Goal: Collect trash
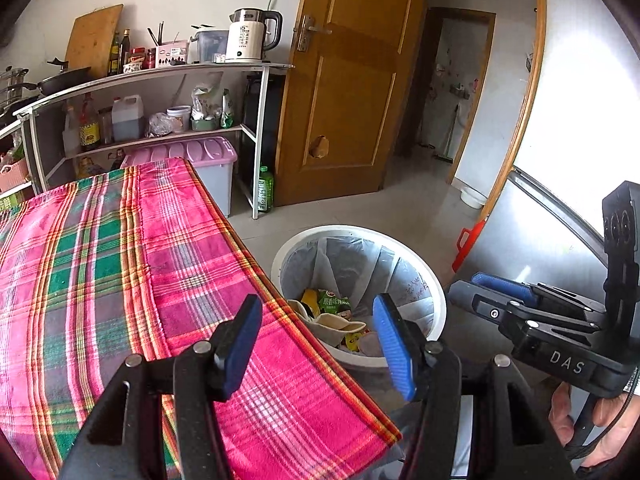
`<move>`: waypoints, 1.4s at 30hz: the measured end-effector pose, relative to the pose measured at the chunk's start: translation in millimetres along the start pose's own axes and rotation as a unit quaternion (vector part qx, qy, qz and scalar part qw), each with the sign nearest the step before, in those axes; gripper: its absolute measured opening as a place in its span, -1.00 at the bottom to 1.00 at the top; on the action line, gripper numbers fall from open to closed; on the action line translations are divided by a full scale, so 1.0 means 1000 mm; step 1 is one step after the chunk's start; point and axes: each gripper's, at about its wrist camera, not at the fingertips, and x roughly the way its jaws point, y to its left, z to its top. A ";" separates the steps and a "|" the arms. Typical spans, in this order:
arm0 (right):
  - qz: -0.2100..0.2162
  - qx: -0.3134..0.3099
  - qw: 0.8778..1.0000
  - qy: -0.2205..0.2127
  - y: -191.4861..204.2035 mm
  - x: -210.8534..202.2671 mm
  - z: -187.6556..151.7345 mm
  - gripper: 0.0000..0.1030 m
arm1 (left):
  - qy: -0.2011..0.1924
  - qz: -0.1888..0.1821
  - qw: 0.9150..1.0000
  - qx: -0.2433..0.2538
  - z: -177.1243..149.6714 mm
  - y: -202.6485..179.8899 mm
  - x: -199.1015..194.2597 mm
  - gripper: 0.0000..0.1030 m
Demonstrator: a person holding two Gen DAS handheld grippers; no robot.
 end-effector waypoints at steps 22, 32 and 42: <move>-0.022 -0.028 0.999 -0.025 0.029 -0.052 -0.061 -0.20 | -0.015 0.009 1.000 0.013 -0.055 -0.015 -0.062 0.17; -0.028 -0.028 0.999 -0.028 0.029 -0.058 -0.071 -0.20 | -0.020 0.006 1.000 0.016 -0.059 -0.018 -0.067 0.17; -0.031 -0.030 0.998 -0.033 0.029 -0.061 -0.071 -0.20 | -0.019 0.006 1.000 0.014 -0.061 -0.019 -0.068 0.17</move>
